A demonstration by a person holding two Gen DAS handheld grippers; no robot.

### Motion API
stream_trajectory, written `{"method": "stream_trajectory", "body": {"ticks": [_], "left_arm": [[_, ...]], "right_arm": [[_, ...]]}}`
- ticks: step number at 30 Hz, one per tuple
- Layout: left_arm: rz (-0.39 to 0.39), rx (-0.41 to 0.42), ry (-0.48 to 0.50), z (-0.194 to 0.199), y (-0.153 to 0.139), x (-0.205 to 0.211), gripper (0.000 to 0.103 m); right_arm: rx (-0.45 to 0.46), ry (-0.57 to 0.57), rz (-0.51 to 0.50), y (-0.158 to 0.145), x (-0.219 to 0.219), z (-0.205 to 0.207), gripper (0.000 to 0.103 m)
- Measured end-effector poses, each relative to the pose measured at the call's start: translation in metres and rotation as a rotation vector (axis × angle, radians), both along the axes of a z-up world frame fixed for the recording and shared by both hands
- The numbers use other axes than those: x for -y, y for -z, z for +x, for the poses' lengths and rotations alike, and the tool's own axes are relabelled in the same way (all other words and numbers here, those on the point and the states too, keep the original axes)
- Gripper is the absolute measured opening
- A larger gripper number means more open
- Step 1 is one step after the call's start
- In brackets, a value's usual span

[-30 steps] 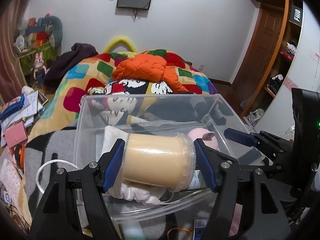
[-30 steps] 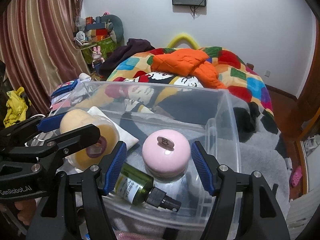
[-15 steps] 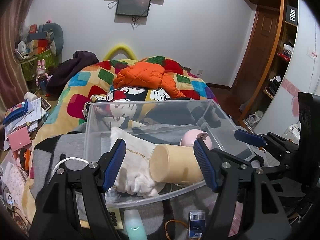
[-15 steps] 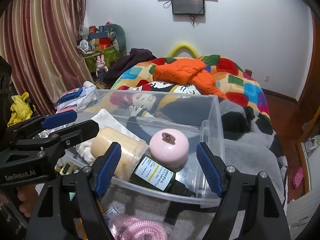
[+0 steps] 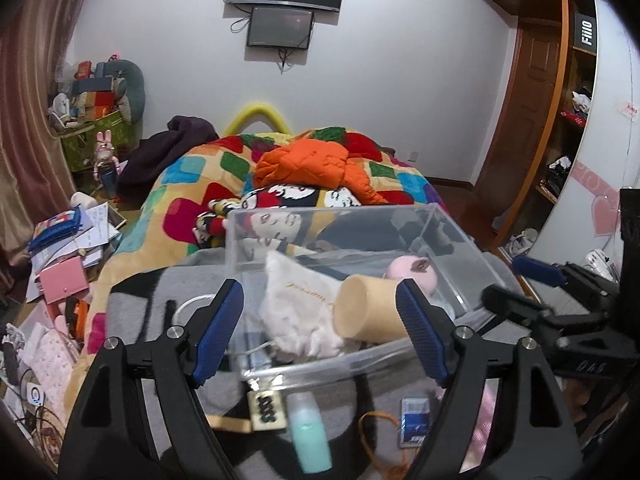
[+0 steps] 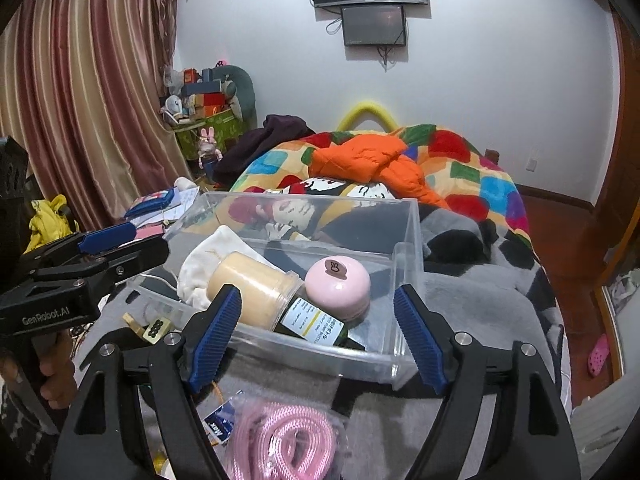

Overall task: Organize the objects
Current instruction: 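Open both grippers to release the items and withdraw from the box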

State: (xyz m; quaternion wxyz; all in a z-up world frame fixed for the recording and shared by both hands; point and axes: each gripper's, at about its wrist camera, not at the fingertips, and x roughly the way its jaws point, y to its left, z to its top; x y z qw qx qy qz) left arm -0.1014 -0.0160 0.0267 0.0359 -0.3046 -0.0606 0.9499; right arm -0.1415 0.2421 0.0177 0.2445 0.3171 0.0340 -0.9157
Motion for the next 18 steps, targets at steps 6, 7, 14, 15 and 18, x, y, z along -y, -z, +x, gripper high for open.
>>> {"method": "stream_trajectory", "body": {"ticks": [6, 7, 14, 15, 18], "left_arm": [[-0.019, 0.025, -0.027, 0.013, 0.007, 0.012, 0.082], [-0.022, 0.029, -0.031, 0.014, 0.008, 0.014, 0.082], [-0.048, 0.063, -0.071, 0.020, 0.019, 0.030, 0.089], [-0.052, 0.075, -0.078, 0.021, 0.022, 0.034, 0.089], [-0.063, 0.099, -0.096, 0.024, 0.029, 0.044, 0.089]], "right_arm": [[-0.010, 0.013, -0.021, -0.002, -0.007, 0.010, 0.084], [-0.007, 0.012, -0.025, -0.002, -0.008, 0.011, 0.084], [0.026, 0.009, -0.001, 0.009, -0.009, 0.020, 0.084], [0.030, 0.010, -0.001, 0.011, -0.010, 0.022, 0.084], [0.047, 0.011, -0.001, 0.017, -0.013, 0.024, 0.084]]}}
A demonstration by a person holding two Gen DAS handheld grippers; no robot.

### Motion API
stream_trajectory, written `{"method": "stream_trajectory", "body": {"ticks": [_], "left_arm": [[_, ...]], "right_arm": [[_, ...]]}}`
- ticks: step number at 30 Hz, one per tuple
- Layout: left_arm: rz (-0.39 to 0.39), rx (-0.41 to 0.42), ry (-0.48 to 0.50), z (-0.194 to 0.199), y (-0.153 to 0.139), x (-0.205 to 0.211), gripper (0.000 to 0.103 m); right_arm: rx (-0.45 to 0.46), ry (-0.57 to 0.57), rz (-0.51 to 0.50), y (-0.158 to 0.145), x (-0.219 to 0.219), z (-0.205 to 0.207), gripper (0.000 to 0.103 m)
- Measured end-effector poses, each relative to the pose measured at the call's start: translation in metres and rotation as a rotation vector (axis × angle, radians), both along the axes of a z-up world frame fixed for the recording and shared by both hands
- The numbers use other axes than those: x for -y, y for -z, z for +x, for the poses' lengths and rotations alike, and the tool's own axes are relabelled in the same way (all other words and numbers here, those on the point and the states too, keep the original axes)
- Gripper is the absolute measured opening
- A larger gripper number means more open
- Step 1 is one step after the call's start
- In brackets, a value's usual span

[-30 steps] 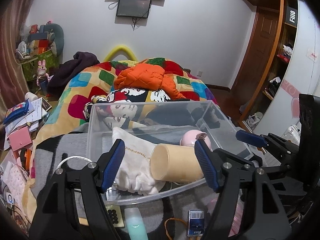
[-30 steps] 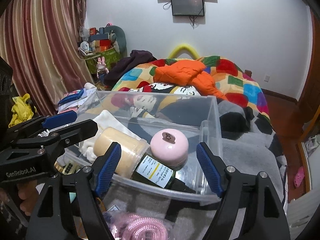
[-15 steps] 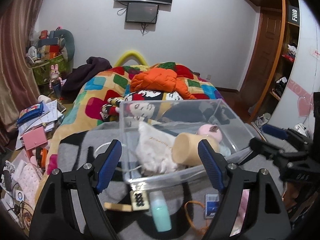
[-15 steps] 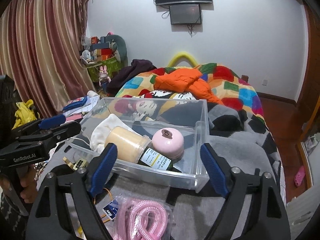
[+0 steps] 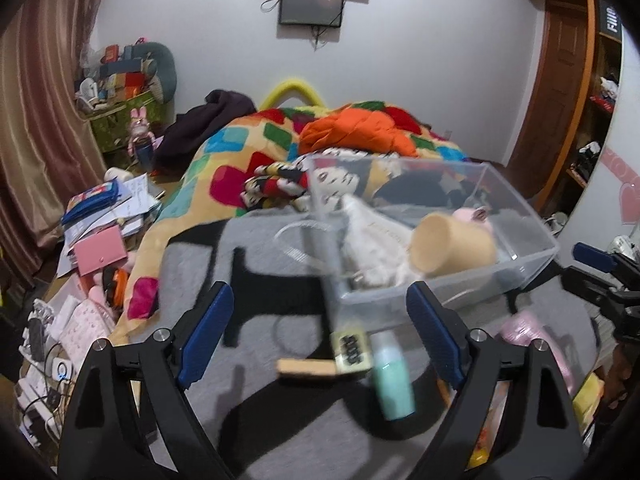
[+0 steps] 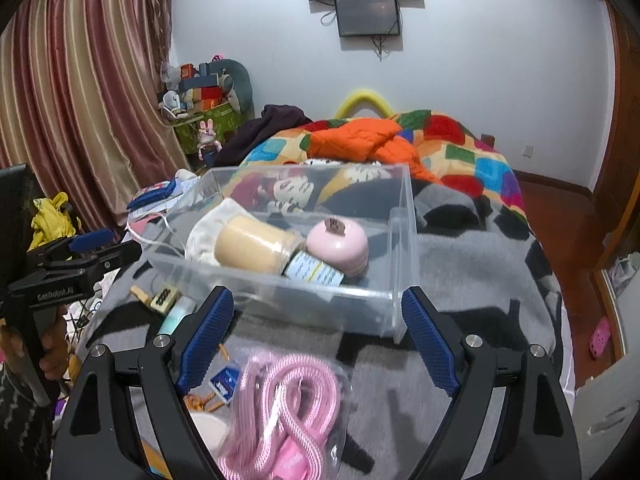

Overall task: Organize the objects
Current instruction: 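Open both grippers to release the items and withdraw from the box, then grasp the bagged pink rope with the right gripper while the left gripper grasps the eraser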

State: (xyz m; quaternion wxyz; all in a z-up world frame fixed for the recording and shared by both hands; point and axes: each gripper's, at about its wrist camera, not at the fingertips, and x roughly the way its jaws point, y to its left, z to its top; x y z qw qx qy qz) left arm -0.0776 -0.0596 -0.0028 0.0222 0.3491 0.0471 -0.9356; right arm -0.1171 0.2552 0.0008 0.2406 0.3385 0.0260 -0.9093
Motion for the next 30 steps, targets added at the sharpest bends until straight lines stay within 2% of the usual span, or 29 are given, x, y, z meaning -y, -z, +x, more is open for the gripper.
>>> {"method": "stream_trajectory", "body": {"ticks": [10, 20, 22, 25, 27, 30], "left_arm": [[-0.005, 0.083, -0.035, 0.015, 0.033, 0.020, 0.089], [0.004, 0.131, -0.016, 0.016, 0.052, 0.016, 0.088], [0.016, 0.134, -0.015, 0.013, 0.053, 0.015, 0.086], [0.041, 0.150, -0.011, 0.009, 0.056, 0.017, 0.074], [0.074, 0.155, -0.008, 0.007, 0.058, 0.019, 0.073], [0.081, 0.150, -0.012, 0.009, 0.059, 0.019, 0.071]], "right_arm": [[0.072, 0.035, 0.005, 0.025, -0.009, 0.008, 0.084], [0.148, 0.056, -0.039, 0.043, -0.020, 0.018, 0.084], [0.159, 0.052, -0.047, 0.045, -0.020, 0.020, 0.084], [0.168, 0.044, -0.046, 0.048, -0.018, 0.023, 0.084], [0.175, 0.043, -0.054, 0.049, -0.017, 0.024, 0.084], [0.188, 0.039, -0.068, 0.050, -0.017, 0.024, 0.084]]}}
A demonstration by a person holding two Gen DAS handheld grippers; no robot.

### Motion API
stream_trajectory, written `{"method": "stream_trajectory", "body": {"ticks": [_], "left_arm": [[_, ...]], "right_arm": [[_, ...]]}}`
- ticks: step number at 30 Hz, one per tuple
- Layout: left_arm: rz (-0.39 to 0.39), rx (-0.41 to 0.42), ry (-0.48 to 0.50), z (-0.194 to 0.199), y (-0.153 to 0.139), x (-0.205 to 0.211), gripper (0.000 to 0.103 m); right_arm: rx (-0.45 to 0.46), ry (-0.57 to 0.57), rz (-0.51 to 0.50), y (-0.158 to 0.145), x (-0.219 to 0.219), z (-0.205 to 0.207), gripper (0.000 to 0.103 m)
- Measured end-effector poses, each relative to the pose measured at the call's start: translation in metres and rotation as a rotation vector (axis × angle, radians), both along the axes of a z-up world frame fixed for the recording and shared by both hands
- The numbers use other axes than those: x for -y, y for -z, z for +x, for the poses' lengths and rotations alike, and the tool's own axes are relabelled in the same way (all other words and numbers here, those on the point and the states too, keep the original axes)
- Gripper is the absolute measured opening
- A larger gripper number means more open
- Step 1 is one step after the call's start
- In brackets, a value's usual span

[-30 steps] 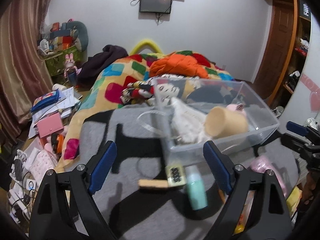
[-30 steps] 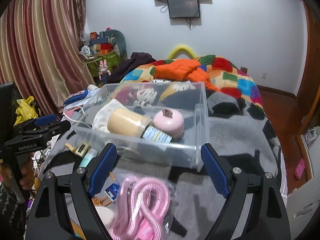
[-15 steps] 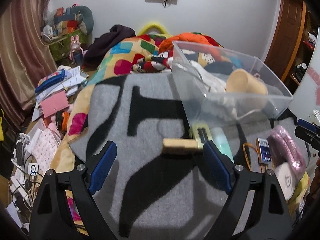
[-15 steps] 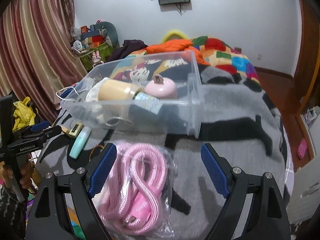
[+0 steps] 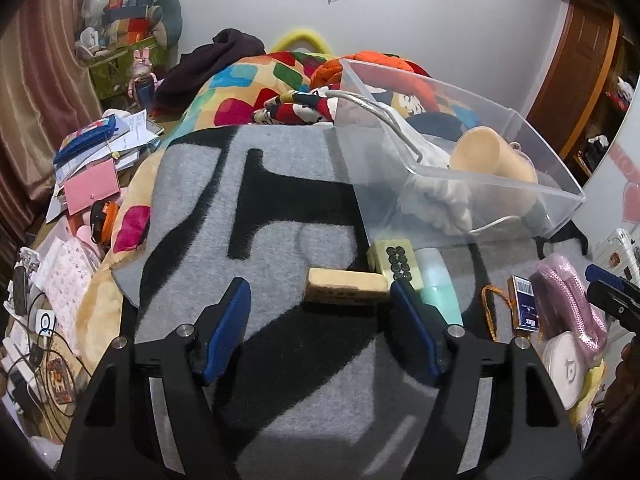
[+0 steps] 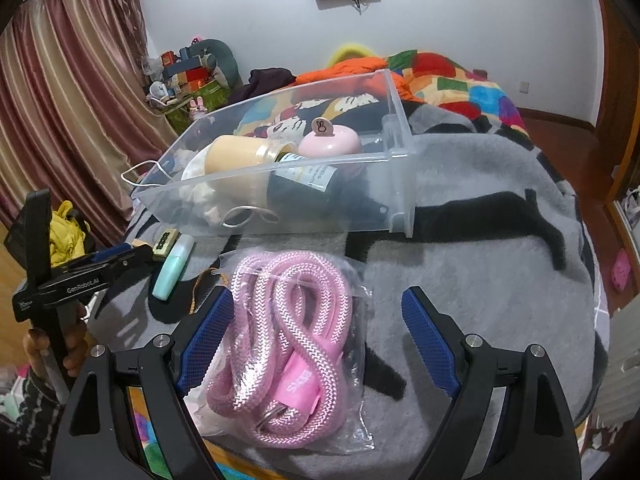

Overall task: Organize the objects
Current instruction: 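Grasp the bagged pink rope with the right gripper while the left gripper grasps the eraser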

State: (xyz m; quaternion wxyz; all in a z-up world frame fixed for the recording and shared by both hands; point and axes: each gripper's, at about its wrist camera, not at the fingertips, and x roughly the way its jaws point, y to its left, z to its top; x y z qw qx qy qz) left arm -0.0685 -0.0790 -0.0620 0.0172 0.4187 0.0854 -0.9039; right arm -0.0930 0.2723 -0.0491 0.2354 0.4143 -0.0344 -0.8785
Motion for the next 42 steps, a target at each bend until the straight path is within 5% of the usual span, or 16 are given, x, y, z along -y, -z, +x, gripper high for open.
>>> {"method": "stream_trajectory", "body": {"ticks": [27, 33, 42], "left_arm": [[-0.005, -0.034, -0.005, -0.010, -0.004, 0.000, 0.052], [0.003, -0.004, 0.006, -0.018, 0.001, -0.001, 0.040], [-0.010, -0.006, 0.005, -0.018, 0.002, -0.004, 0.040]], "right_arm": [[0.078, -0.048, -0.032, 0.024, 0.008, -0.006, 0.084], [0.069, -0.076, -0.039, 0.024, 0.013, -0.004, 0.071], [0.058, -0.053, -0.051, 0.022, 0.009, -0.004, 0.060]]}}
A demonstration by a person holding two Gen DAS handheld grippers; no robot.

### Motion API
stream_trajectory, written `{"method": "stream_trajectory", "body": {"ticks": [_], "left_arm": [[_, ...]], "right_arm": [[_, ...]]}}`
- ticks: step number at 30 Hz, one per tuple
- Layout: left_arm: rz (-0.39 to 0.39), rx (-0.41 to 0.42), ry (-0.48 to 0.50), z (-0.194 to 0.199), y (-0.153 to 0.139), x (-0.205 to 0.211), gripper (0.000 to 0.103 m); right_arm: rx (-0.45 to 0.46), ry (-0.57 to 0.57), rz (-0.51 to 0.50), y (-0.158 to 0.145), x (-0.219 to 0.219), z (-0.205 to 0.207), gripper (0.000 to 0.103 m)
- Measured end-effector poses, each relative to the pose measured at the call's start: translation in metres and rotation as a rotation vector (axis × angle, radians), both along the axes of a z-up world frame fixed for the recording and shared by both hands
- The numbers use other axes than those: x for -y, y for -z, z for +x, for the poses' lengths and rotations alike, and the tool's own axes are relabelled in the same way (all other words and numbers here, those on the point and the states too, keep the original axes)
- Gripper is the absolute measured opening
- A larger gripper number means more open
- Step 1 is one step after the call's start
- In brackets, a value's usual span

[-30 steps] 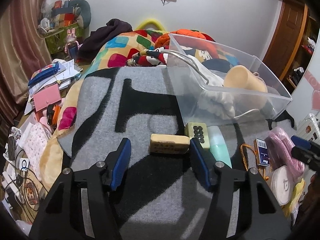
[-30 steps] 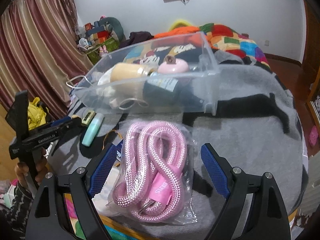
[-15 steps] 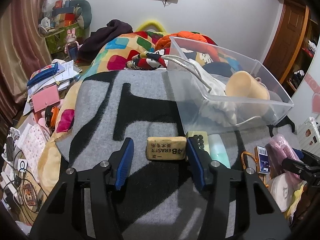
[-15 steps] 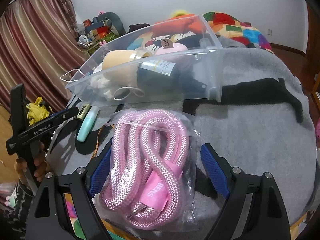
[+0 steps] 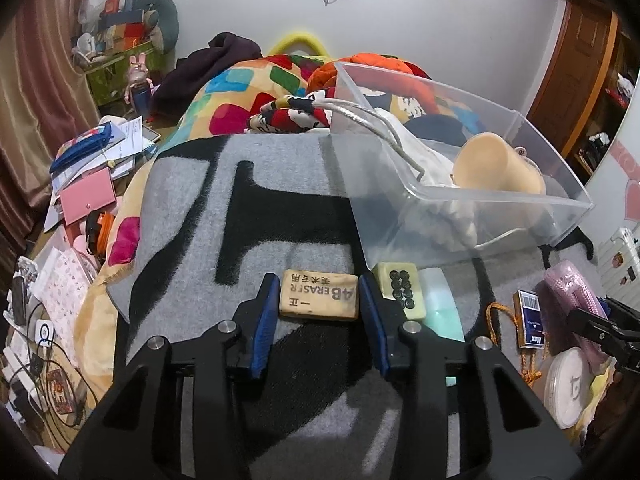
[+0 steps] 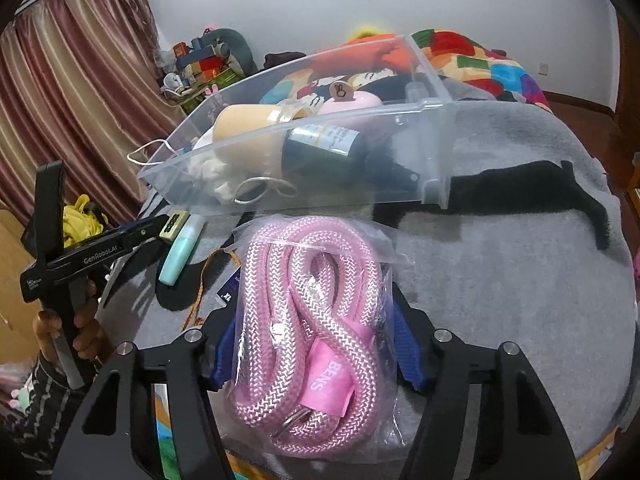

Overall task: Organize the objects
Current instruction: 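Grasp the bagged pink rope with the right gripper while the left gripper grasps the eraser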

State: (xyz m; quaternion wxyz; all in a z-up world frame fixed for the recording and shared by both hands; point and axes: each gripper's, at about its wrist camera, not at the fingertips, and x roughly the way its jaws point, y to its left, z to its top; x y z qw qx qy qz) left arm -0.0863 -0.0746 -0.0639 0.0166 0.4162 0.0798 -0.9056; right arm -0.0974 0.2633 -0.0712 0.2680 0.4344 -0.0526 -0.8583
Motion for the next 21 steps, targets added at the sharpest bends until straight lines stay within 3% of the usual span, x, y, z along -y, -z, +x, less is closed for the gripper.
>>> {"method": "stream_trajectory", "body": {"ticks": [21], "left_arm": [[-0.012, -0.096, -0.004, 0.037, -0.030, -0.011, 0.040]], "right_arm": [[-0.086, 0.056, -0.023, -0.029, -0.014, 0.003, 0.057]]}}
